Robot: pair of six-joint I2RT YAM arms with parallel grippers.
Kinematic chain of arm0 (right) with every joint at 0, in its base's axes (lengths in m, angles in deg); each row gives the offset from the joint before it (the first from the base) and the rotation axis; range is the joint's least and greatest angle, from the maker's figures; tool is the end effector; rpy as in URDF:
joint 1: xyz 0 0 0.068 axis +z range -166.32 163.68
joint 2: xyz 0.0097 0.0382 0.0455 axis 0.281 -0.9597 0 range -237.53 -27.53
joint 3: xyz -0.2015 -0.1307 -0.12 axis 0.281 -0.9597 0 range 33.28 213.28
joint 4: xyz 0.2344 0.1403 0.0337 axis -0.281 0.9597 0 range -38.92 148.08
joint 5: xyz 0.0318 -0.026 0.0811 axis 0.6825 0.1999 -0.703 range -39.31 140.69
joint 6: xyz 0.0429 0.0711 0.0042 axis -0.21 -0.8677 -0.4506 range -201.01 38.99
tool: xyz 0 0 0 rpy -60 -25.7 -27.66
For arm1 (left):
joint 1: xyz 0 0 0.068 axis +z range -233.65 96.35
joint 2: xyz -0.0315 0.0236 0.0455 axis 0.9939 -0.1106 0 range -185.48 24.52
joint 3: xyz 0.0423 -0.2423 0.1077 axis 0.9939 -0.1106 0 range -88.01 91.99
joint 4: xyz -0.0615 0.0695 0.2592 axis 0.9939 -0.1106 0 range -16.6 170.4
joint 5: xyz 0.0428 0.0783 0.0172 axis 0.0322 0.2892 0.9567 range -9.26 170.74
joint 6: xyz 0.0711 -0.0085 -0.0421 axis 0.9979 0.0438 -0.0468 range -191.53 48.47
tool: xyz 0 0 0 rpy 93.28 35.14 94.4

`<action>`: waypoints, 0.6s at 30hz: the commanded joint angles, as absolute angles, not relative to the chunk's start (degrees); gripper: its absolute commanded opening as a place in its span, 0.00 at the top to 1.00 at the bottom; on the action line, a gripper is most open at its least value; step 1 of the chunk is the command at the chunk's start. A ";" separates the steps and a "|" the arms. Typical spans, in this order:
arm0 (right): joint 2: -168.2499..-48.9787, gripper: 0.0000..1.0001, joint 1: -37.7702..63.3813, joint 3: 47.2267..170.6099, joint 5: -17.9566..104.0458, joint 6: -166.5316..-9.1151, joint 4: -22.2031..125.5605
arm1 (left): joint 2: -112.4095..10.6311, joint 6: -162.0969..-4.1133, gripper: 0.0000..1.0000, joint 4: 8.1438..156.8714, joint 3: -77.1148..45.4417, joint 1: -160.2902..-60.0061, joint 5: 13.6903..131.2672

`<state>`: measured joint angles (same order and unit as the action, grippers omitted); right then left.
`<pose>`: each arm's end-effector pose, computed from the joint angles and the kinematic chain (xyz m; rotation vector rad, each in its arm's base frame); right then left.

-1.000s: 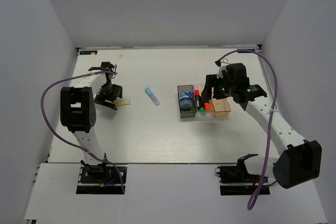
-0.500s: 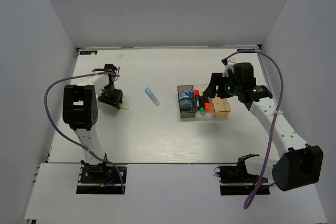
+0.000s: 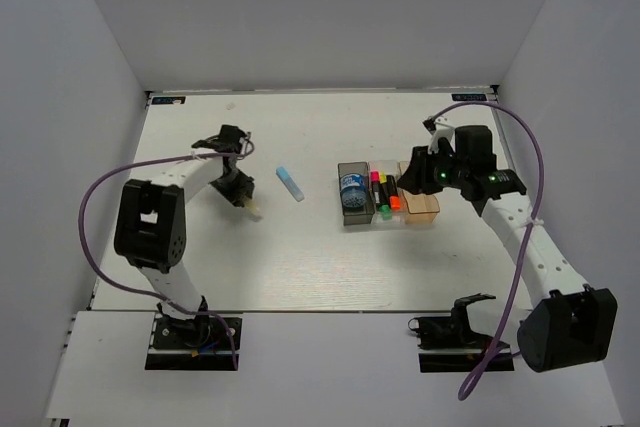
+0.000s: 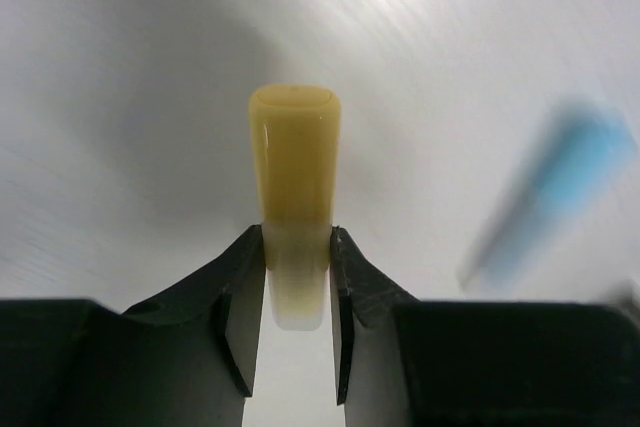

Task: Sort the stationery into containers
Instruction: Pick up the stationery from the center of the board, then place the stationery in the storage box.

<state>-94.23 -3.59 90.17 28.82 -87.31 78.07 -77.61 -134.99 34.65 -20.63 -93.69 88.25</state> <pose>0.2834 0.0918 0.2820 -0.3382 2.1996 0.6055 0.3425 -0.0510 0.1246 -1.3316 2.6108 0.0084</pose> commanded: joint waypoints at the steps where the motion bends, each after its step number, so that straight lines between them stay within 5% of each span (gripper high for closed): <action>1: -90.48 0.91 -4.45 88.75 24.13 -81.54 78.07 | -67.17 -121.20 1.00 38.46 -17.79 -103.93 87.69; 2: -89.94 1.00 -4.63 88.05 26.67 -81.97 77.80 | -65.76 -118.57 1.00 39.44 -17.52 -105.60 85.94; 6: -87.57 1.00 -5.16 86.38 31.96 -81.36 77.10 | -65.83 -112.93 1.00 46.63 -13.58 -116.42 76.72; 9: -84.41 0.70 -5.86 83.57 37.93 -81.27 75.26 | -70.04 -111.87 1.00 51.66 -7.62 -122.92 72.40; 18: -75.35 0.64 -8.93 77.32 47.26 -81.54 69.98 | -95.53 -114.15 1.00 63.26 18.76 -132.68 67.47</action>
